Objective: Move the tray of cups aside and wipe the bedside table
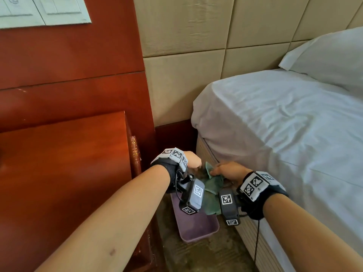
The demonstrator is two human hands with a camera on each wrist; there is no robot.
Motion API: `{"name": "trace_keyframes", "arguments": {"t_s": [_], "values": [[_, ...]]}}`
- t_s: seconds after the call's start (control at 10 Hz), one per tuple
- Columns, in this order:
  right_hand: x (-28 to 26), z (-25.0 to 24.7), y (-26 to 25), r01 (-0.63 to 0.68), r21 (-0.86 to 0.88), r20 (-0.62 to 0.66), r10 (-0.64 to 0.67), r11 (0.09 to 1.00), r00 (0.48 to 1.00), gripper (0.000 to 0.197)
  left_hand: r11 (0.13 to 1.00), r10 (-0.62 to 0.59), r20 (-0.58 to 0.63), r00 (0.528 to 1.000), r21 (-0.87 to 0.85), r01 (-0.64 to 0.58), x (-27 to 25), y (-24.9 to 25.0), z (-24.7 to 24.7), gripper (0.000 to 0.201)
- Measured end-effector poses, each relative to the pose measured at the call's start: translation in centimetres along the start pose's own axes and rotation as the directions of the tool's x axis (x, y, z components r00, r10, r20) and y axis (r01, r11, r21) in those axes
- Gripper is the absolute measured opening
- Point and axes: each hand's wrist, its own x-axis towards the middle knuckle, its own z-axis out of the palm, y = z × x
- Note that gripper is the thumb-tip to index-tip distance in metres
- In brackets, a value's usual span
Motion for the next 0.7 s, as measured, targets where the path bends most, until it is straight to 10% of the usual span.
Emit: {"name": "trace_keyframes", "arguments": {"t_s": [0.6,0.7], "values": [[4.8,3.8,3.0,-0.215,0.129,0.193,0.189,0.968,0.963,0.011,0.990,-0.064,0.167,0.984,-0.112,0.083,4.3,-3.0,-2.0,0.031],[4.3,3.5,1.7,-0.172,0.166,0.134,0.151,0.971,0.979,0.019,0.991,-0.067,0.048,0.997,-0.115,0.072,2.5,-2.1,-2.1,0.030]]}}
